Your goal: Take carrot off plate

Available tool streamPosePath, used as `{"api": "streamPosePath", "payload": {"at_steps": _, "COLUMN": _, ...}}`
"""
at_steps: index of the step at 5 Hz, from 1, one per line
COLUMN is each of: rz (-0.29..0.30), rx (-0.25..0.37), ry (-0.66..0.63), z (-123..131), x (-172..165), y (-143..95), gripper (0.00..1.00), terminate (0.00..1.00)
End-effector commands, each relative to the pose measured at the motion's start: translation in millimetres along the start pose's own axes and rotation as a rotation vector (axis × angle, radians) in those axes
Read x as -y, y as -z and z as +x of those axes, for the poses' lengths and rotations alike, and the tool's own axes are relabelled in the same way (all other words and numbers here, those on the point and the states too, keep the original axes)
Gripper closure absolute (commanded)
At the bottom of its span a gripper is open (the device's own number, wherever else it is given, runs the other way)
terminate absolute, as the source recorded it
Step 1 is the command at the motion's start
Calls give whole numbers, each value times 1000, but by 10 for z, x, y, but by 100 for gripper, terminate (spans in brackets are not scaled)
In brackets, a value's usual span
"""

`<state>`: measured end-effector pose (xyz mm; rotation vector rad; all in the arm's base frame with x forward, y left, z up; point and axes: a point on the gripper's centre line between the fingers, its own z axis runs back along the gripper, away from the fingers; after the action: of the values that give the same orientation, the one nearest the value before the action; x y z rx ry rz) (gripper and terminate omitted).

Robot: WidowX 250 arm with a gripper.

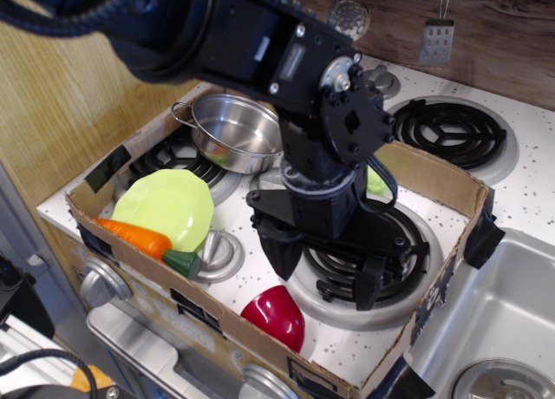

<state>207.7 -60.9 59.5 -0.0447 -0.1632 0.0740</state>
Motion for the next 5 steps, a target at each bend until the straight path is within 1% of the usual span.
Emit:
{"api": "streamPosePath", "payload": {"at_steps": 1, "rz": 0, "rx": 0, "ry": 0, "z": 0, "x": 0, "y": 0, "gripper": 0, "terminate": 0}}
{"api": "streamPosePath", "payload": {"at_steps": 2, "rz": 39, "rx": 19, "ry": -131, "z": 137, "x": -63, "y": -123, "gripper": 0, "terminate": 0}}
{"api": "streamPosePath", "payload": {"at_steps": 3, "rz": 95, "rx": -19, "ry": -321, "z": 240, "x": -154, "y": -314, "gripper": 0, "terminate": 0}}
{"api": "streamPosePath", "payload": {"at_steps": 4, "rz": 130, "rx": 5, "ry": -518, "z": 311, "x": -329, "y": -404, "gripper": 0, "terminate": 0}}
{"api": "streamPosePath", "payload": {"at_steps": 5, "rz": 82, "rx": 39, "ry": -740, "z": 353, "x": -593, "y": -364, "gripper": 0, "terminate": 0}}
